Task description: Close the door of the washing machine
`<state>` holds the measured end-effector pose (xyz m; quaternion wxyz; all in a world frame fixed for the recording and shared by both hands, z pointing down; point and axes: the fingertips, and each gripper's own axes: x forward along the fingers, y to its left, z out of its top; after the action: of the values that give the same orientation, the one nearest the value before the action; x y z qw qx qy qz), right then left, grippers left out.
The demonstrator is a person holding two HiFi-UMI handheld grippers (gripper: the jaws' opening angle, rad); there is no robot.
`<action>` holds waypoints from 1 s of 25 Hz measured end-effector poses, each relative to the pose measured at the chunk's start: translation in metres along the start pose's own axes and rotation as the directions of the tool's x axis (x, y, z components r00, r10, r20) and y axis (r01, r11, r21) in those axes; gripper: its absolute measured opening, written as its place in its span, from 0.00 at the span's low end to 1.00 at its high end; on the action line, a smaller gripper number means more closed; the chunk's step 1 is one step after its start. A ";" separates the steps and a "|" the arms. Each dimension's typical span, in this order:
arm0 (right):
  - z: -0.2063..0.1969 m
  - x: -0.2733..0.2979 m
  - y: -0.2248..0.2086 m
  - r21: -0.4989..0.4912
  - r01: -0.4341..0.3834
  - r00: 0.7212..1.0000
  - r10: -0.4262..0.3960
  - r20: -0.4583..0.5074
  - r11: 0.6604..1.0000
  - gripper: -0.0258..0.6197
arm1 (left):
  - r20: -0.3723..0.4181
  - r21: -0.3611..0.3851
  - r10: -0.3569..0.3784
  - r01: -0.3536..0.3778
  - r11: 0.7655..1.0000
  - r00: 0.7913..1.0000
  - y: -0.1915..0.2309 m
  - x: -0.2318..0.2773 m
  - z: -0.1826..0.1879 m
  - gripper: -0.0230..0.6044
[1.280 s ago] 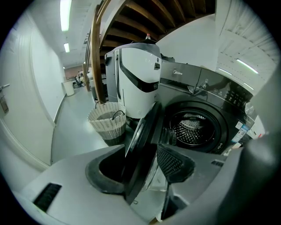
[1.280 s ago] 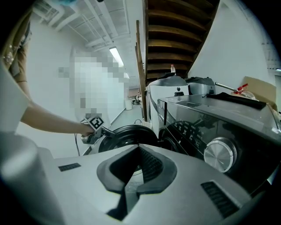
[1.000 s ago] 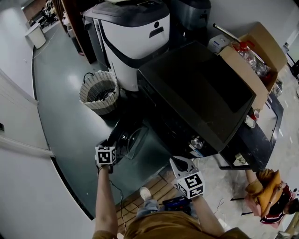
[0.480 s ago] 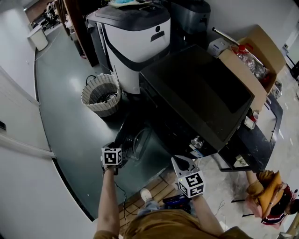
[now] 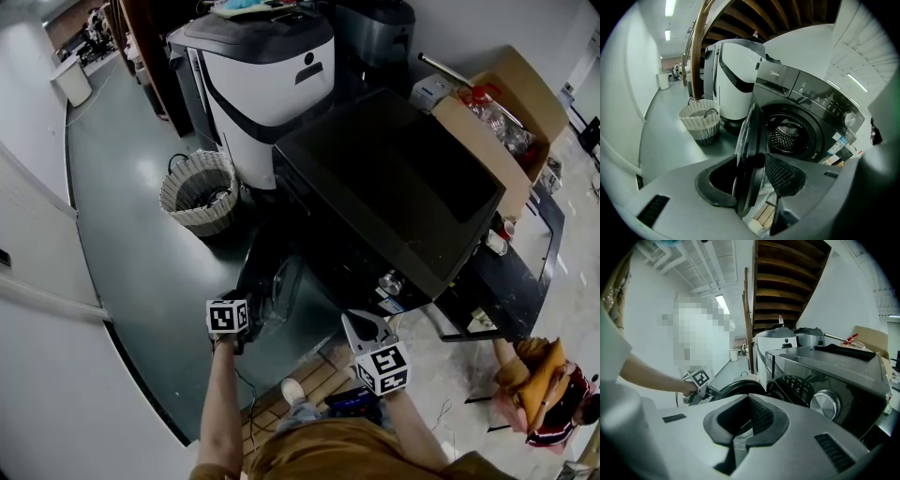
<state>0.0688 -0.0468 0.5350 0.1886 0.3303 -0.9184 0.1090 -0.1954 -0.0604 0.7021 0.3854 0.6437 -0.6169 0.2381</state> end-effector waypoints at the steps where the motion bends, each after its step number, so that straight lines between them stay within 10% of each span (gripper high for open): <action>1: 0.001 0.000 -0.001 -0.001 0.001 1.000 -0.001 0.003 1.000 0.06 | 0.000 -0.004 -0.006 0.006 1.000 1.000 -0.003 0.001 -0.001 0.37; 25: 0.000 -0.013 -0.008 0.009 0.025 1.000 -0.025 0.017 1.000 0.06 | -0.027 0.029 -0.051 0.052 0.998 0.998 -0.055 0.003 -0.011 0.31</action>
<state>0.0830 -0.0457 0.5298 0.1807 0.3435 -0.9153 0.1077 -0.1389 -0.0567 0.7002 0.3896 0.6619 -0.5914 0.2457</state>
